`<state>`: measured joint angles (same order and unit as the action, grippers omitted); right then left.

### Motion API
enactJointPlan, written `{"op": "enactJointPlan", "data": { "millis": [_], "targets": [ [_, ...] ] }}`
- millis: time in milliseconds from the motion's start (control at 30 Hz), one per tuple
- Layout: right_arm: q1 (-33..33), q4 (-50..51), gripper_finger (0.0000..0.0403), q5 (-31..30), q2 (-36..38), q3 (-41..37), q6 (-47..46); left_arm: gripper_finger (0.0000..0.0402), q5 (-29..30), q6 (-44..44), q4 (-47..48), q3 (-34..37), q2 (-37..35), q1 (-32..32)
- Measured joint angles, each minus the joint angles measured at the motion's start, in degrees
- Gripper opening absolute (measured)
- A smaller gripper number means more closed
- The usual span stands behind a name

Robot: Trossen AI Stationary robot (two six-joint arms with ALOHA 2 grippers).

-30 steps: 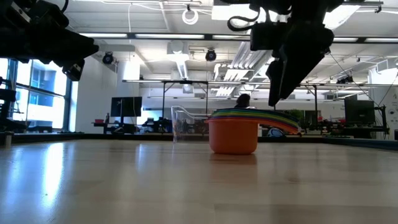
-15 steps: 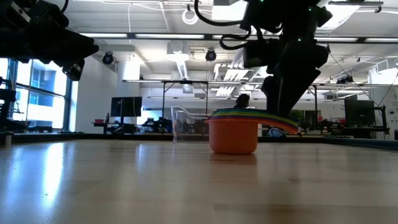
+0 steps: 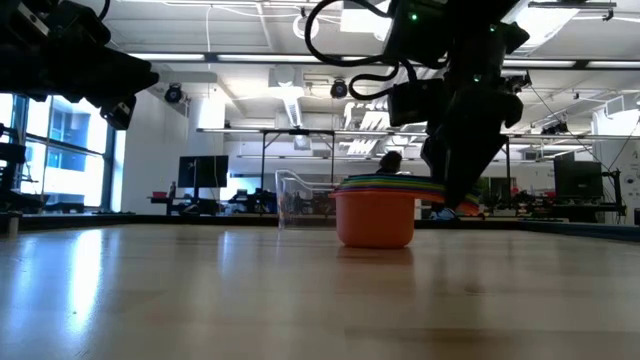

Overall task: Nest measuring cups in basket
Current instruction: Put the nested measuring cups into the transparent bin

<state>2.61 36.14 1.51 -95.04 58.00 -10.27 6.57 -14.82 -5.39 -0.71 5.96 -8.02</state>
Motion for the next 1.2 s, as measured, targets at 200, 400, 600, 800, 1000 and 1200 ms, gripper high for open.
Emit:
{"op": "enactJointPlan", "data": {
  "millis": [200,400,600,800,1000,1200],
  "targets": [
    [0.0,0.0,0.026,-1.0,0.0,0.0,-0.2,0.0071,0.0,0.0,0.0,0.0,0.0,0.0],
    [0.0,0.0,0.0219,-1.8,0.0,0.0,-1.4,0.0071,0.0,0.0,0.0,0.0,0.0,0.0],
    [0.0,0.0,0.0169,-2.9,0.0,0.0,-1.7,0.0071,0.0,0.0,0.0,0.0,0.0,0.0],
    [0.0,-0.7,0.0118,-3.1,0.0,0.0,-1.9,0.0071,0.0,0.0,0.0,0.0,0.0,0.0],
    [0.0,-0.8,0.0118,-4.7,0.0,0.0,-4.3,0.0071,0.0,0.0,0.0,0.0,0.0,0.0],
    [0.0,-0.8,0.0118,-4.7,0.0,0.0,-5.0,0.0071,0.0,0.0,0.0,0.0,0.0,0.0]
  ]
}}
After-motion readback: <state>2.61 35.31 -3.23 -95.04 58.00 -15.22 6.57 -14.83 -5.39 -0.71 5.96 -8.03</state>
